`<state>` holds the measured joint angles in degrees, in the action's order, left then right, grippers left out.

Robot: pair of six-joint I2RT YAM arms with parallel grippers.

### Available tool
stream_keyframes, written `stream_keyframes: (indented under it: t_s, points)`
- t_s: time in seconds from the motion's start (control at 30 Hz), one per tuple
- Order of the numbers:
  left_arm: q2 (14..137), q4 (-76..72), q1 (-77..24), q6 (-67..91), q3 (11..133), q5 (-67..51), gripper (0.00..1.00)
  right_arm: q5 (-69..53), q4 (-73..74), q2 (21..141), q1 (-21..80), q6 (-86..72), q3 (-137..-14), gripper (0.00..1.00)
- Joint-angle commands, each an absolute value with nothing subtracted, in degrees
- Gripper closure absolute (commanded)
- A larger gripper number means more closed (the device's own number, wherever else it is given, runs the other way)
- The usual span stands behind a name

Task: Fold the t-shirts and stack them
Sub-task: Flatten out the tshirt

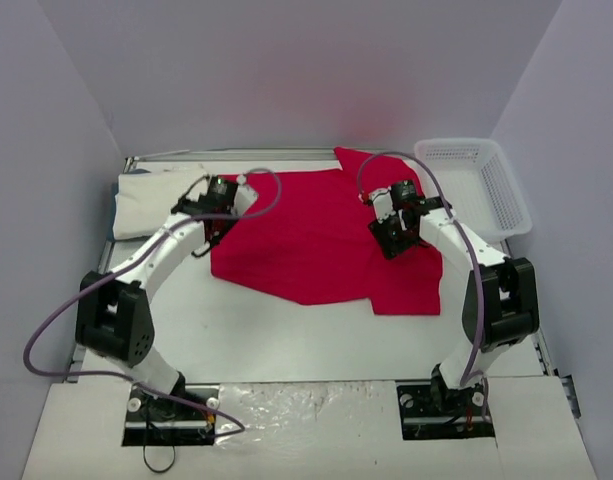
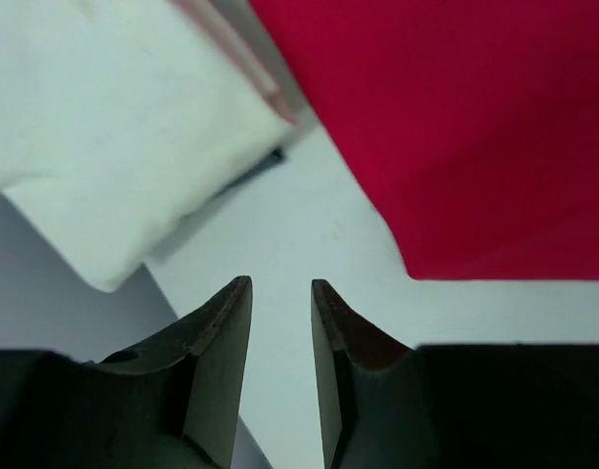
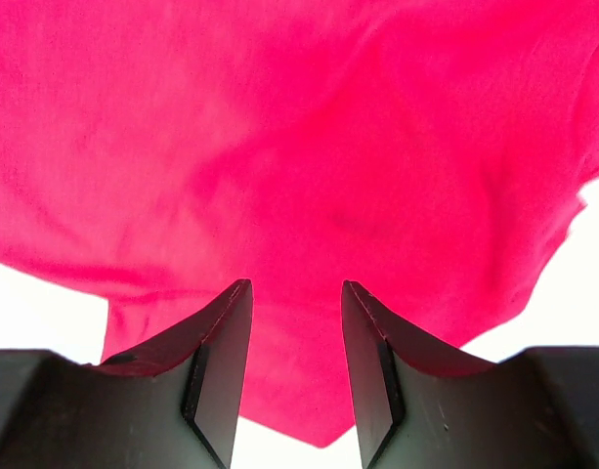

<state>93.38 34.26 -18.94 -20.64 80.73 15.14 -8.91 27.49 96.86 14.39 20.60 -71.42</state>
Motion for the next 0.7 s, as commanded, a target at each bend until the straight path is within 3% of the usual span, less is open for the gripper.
stream_keyframes:
  t_s: [0.0,0.23,0.67]
  points:
    - [87.65,32.26,-20.74,-23.03,68.78,11.53,0.7,-10.36,28.66,92.21,14.5,19.95,-67.51,0.62]
    - [81.74,26.2,-22.32,-22.68,56.53,7.56,0.7,-11.95,27.42,90.7,14.41,20.21,-63.64,0.61]
    - [87.98,16.52,-25.4,-23.02,52.47,4.93,0.72,-14.77,26.63,96.14,16.26,21.62,-62.58,0.61]
